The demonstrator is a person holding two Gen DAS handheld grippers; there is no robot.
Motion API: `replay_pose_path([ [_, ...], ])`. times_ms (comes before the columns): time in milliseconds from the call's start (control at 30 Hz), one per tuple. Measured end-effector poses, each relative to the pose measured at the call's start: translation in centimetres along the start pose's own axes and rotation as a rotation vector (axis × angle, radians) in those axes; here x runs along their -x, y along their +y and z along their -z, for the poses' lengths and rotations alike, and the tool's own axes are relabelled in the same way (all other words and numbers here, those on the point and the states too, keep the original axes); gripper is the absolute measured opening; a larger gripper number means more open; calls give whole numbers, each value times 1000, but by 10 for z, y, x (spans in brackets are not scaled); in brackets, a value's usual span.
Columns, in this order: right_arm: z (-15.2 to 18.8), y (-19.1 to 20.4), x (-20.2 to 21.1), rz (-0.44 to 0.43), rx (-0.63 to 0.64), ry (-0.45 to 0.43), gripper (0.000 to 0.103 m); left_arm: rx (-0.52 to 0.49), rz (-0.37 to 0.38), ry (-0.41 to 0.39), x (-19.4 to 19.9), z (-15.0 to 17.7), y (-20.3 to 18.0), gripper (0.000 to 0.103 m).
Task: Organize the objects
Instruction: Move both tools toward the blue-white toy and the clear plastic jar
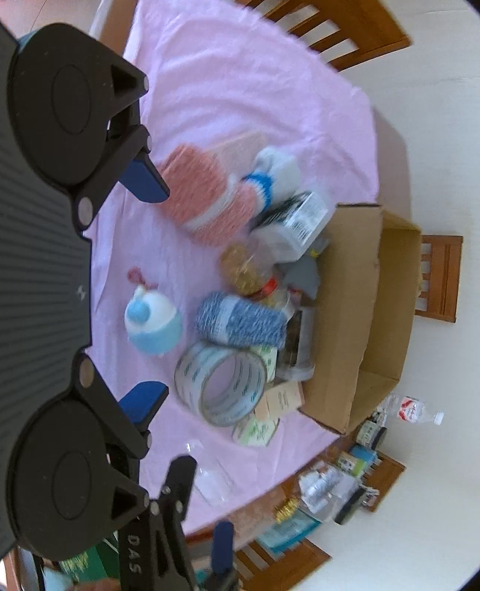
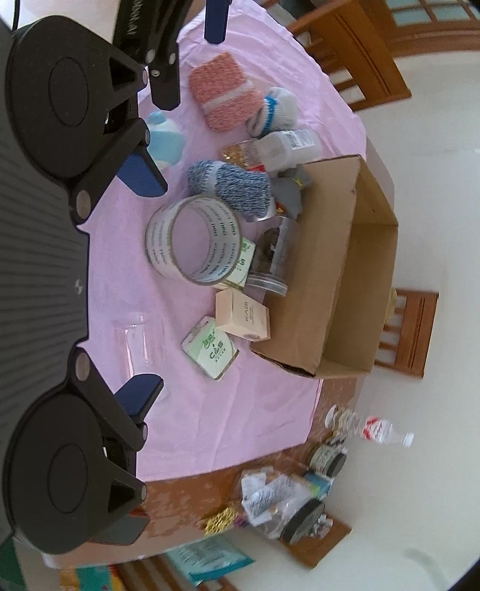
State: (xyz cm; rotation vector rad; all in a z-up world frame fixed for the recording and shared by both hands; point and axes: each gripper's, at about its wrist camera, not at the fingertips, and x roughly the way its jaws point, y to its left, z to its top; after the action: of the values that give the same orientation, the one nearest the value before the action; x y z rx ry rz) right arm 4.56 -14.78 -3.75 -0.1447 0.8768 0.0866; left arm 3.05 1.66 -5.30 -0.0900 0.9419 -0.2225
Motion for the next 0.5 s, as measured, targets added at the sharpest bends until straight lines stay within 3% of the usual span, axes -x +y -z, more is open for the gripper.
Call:
replay_pose_path([
  [300,20,-45,-21,-47,79,-28,103,62,-118,-38,-17,13,-15,102],
  [500,33,-77,-44,-94,49,24,103,77,-168,-16,-36,21,-30,102],
])
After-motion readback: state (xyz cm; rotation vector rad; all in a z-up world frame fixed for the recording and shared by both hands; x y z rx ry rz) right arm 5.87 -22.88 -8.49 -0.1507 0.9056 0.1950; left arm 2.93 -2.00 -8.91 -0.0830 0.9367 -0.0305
